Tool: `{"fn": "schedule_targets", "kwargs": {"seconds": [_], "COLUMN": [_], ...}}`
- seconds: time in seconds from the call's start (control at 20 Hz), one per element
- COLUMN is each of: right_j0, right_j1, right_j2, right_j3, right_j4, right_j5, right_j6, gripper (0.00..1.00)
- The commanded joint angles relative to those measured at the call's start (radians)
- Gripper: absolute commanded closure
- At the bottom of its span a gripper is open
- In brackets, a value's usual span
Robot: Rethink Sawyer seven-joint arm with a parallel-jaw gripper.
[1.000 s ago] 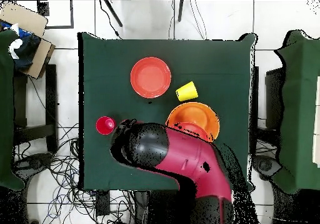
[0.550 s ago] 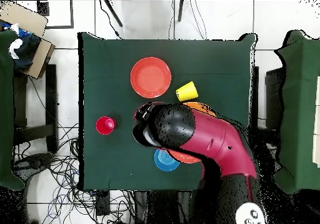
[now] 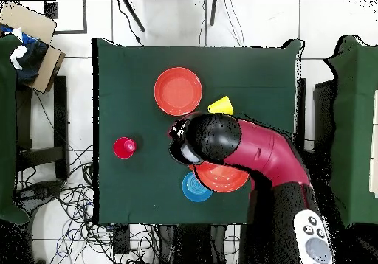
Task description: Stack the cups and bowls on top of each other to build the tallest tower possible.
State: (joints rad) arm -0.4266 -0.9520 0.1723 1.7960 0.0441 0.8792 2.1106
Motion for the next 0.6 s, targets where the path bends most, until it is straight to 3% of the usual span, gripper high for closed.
{"fn": "schedule_targets", "kwargs": {"seconds": [0.05, 0.6], "right_j0": [-0.047, -0.122], "right_j1": [0.080, 0.157], "right_j2": [0.173, 0.251], "right_j3": [-0.023, -0.063], "right_j4": [-0.107, -0.208], "right_j5": [-0.011, -0.049], "right_j6": [-0.307, -0.284], "gripper": [1.00, 1.00]}}
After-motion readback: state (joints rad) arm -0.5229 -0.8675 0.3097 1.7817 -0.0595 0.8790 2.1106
